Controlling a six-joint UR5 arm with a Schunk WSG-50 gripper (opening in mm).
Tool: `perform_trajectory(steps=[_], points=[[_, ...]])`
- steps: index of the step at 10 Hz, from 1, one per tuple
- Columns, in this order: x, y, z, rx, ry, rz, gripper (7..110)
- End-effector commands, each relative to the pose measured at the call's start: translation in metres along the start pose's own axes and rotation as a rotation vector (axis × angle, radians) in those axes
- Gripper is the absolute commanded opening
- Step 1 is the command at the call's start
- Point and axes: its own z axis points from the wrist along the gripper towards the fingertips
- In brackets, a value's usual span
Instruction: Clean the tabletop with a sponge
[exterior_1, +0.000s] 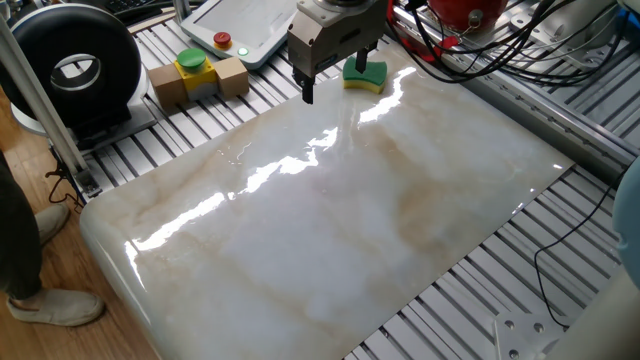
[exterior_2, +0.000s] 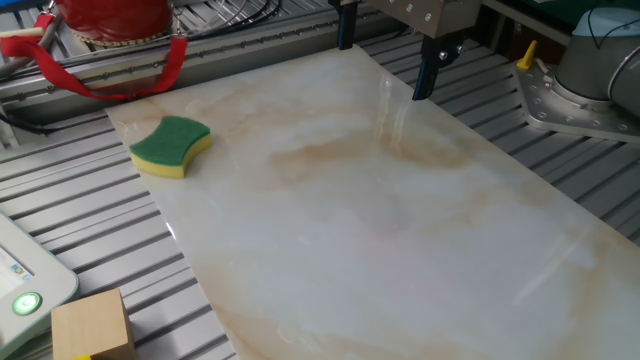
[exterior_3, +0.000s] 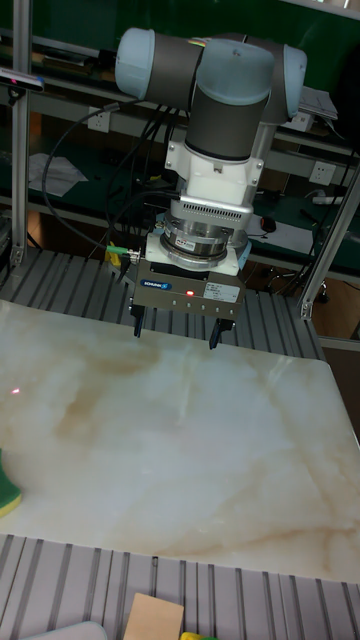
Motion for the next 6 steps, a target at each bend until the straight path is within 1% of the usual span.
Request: perform_trajectory(steps=[1,2,6], points=[[-0.0142,0.015,-0.0004,-0.051,-0.058,-0.018,109],[-0.0141,0.015,-0.0003,-0.051,-0.058,-0.018,7],[-0.0141,0.0148,-0.0001,-0.051,-0.058,-0.018,7]])
